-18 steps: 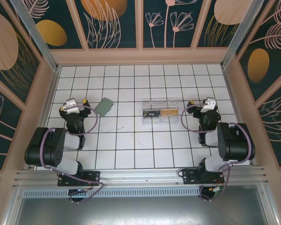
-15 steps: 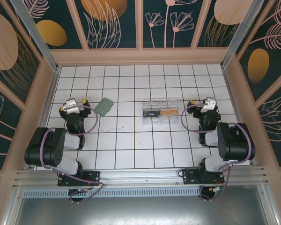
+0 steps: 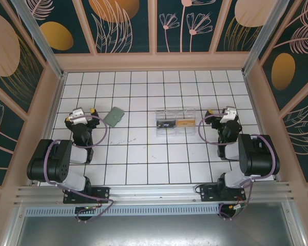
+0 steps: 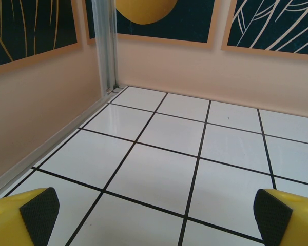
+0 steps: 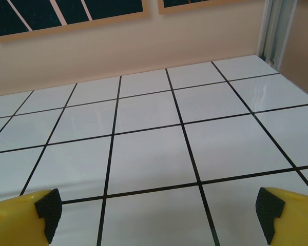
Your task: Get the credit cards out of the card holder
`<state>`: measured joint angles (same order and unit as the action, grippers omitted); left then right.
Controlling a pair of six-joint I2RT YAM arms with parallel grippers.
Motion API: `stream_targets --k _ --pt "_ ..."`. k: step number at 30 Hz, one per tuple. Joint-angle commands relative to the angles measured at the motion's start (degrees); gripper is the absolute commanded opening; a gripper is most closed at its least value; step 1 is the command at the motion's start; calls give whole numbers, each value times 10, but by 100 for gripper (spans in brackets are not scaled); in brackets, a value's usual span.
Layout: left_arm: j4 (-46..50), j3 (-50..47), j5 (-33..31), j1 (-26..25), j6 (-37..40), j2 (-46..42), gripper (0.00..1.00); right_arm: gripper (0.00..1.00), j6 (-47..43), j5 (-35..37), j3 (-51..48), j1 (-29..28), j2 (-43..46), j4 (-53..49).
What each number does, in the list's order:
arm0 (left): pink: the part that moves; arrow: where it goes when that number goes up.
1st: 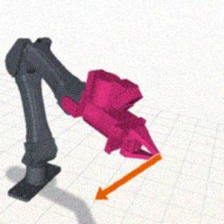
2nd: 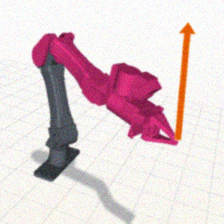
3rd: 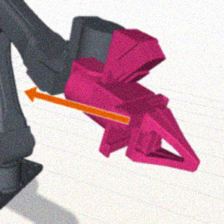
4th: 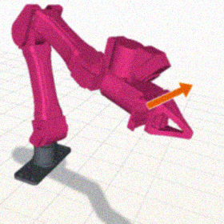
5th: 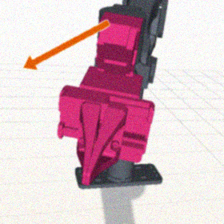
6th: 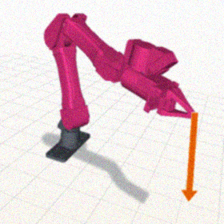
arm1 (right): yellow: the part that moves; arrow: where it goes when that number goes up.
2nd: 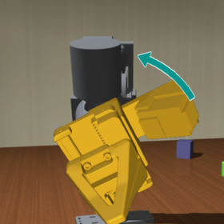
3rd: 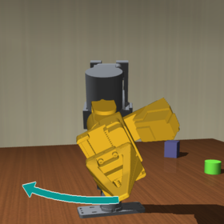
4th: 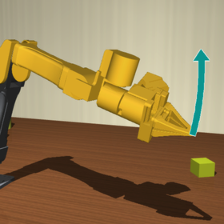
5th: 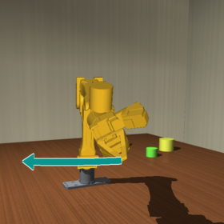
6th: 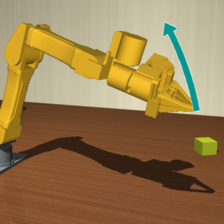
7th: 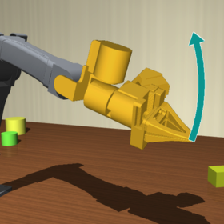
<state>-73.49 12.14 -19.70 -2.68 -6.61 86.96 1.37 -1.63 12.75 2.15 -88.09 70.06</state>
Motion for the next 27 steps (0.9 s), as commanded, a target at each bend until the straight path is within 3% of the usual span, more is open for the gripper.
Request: stream_targets --k 1,10,12,15,17,19,22,25,27 --pt "-24 0 7 2 5 3 99 99 -7 -13 10 2 -2 6" --pt "-2 7 11 3 6 -12 99 99 -6 -5 9 0 0 6" --pt "102 43 -11 2 -2 -59 99 99 -6 28 15 -11 34 -32" --pt "307 125 -100 2 -46 -128 99 99 15 60 55 -16 104 -171" --pt "431 183 -160 2 -127 -163 99 99 49 76 74 -15 140 -233" --pt "559 242 -175 3 -215 -193 99 99 81 82 82 -15 175 -270" --pt "668 284 -108 2 -308 -230 99 99 174 89 95 -13 229 -324" --pt "659 260 -2 2 -332 -260 99 99 328 116 131 -5 272 -453" --pt "626 222 51 2 -348 -275 99 99 338 74 143 2 288 -476"
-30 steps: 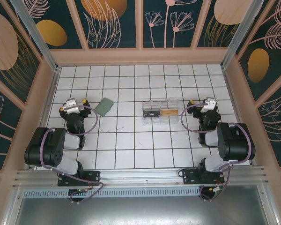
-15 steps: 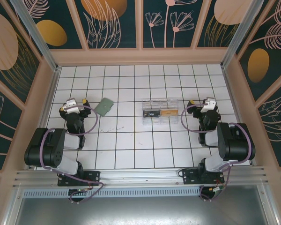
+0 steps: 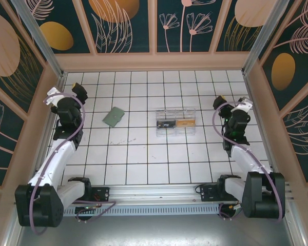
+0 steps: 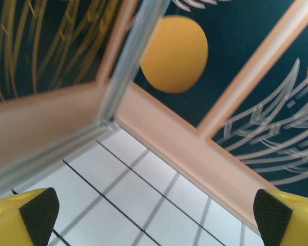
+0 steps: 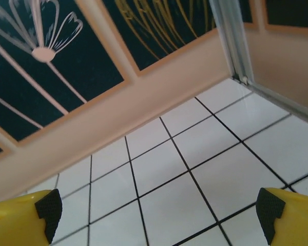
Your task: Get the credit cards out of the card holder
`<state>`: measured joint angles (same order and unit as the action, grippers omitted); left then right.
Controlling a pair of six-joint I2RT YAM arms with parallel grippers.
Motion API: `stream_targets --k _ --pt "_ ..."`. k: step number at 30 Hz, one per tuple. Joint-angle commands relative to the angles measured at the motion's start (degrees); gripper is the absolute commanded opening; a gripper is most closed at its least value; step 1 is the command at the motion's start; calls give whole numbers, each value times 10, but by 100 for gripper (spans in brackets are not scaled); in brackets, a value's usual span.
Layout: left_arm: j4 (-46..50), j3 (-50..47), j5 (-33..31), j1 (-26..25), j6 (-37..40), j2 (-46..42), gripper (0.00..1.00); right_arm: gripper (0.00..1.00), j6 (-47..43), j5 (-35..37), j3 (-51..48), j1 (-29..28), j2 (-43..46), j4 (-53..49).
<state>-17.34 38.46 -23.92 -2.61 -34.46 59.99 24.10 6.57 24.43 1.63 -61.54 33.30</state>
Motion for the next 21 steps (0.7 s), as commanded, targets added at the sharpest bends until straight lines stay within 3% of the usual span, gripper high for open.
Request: stream_targets --k 1,6,14,21 --pt "52 -55 113 2 -74 -7 99 99 111 -34 31 7 27 -118" --pt "34 -75 193 1 -74 36 99 99 106 -136 64 -42 32 -176" --pt "30 4 292 -7 -31 202 98 99 67 -76 81 -238 13 -200" --pt "77 143 292 -39 22 387 94 99 58 -23 106 -354 -21 -222"
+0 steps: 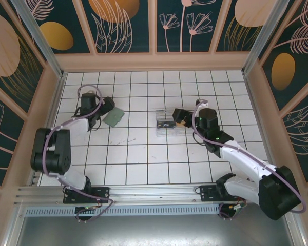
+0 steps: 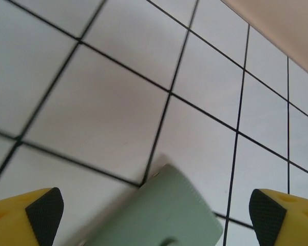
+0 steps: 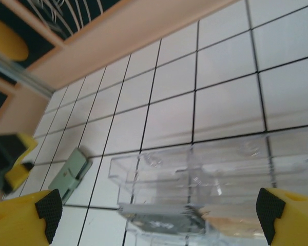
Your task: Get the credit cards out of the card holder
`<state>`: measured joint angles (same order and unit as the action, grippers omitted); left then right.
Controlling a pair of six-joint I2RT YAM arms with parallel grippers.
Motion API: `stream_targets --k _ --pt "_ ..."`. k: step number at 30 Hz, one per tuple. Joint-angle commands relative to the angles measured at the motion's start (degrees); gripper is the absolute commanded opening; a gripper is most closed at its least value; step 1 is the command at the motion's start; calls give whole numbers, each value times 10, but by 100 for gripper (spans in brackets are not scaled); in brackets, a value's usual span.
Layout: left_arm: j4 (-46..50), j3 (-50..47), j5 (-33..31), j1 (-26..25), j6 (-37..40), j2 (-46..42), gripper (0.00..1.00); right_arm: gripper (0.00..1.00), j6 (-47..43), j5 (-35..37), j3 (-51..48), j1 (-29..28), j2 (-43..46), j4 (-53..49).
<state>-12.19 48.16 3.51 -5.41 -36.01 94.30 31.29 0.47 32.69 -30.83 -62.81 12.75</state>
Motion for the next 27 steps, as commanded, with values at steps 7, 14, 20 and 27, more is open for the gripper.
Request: stream_targets --k 7,14,20,27 --pt "70 91 66 -38 74 130 77 99 -14 72 17 -69 -8 -28" --pt "54 -24 55 -67 42 60 72 99 -14 83 3 -71 6 -21" --pt "-3 -154 66 -109 -18 -50 72 99 -14 71 -9 -74 6 -17" --pt "-29 -239 17 -162 -92 -143 74 99 -9 94 -12 -110 6 -30"
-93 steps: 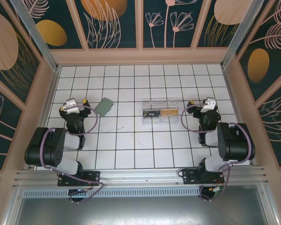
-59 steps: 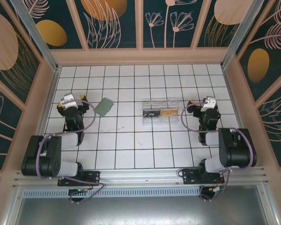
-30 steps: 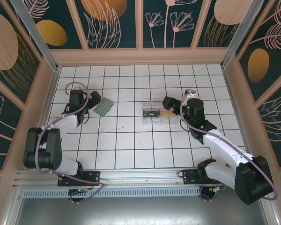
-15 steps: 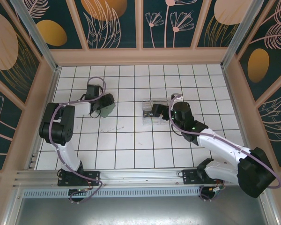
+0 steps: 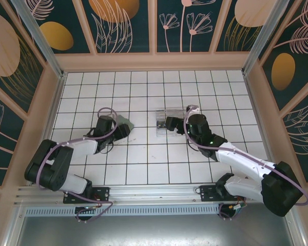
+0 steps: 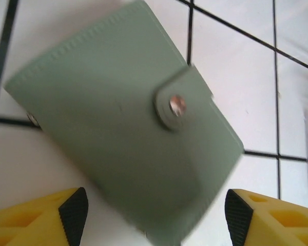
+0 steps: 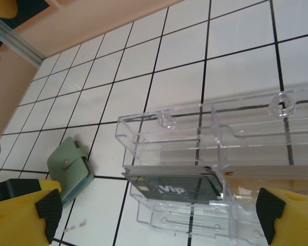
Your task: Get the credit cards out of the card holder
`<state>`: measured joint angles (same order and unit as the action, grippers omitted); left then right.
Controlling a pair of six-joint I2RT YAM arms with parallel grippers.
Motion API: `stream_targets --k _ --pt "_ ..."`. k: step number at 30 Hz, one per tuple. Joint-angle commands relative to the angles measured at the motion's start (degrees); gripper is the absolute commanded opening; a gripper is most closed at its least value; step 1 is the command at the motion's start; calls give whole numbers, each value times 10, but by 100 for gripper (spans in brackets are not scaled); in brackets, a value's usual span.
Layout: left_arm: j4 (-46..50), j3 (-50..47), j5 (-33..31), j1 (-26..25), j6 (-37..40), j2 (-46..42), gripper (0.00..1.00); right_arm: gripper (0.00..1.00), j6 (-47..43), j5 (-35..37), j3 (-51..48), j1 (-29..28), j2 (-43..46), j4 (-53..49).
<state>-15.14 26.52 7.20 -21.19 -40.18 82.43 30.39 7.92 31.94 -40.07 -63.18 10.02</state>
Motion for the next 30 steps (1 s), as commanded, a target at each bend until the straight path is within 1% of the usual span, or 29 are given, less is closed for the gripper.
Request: stream_targets --k 1,3,6,8,10,11,12,13,15,18,20,25,30 --pt "7 -25 -34 -4 -56 -41 75 99 -2 29 -1 -29 6 -5" --pt "31 -21 -69 -4 -69 -71 76 99 -7 49 12 -53 -9 -11" --pt "96 -7 -148 -4 -101 -124 80 99 -22 71 50 -88 -56 -21" --pt "150 -2 -212 -4 -132 -168 84 89 -41 73 89 -107 -104 -32" --pt "206 -2 -281 -5 -174 -211 91 79 -67 74 142 -127 -158 -49" --pt "236 -4 -310 -4 -195 -236 94 73 -83 77 176 -138 -193 -65" --pt "257 -6 -332 -4 -209 -258 98 69 -95 84 210 -149 -223 -81" --pt "275 -8 -347 -4 -213 -284 99 64 -108 94 249 -159 -261 -100" --pt "302 -13 -365 -4 -219 -329 99 58 -136 104 318 -176 -328 -128" --pt "346 -13 -394 -4 -232 -386 99 56 -173 112 405 -194 -417 -150" --pt "363 -14 -399 -4 -229 -417 99 51 -196 103 460 -199 -473 -167" --pt "376 -16 -386 -4 -222 -468 98 50 -237 78 580 -201 -583 -205" --pt "377 -21 -380 -4 -221 -488 98 50 -255 78 674 -200 -663 -238"
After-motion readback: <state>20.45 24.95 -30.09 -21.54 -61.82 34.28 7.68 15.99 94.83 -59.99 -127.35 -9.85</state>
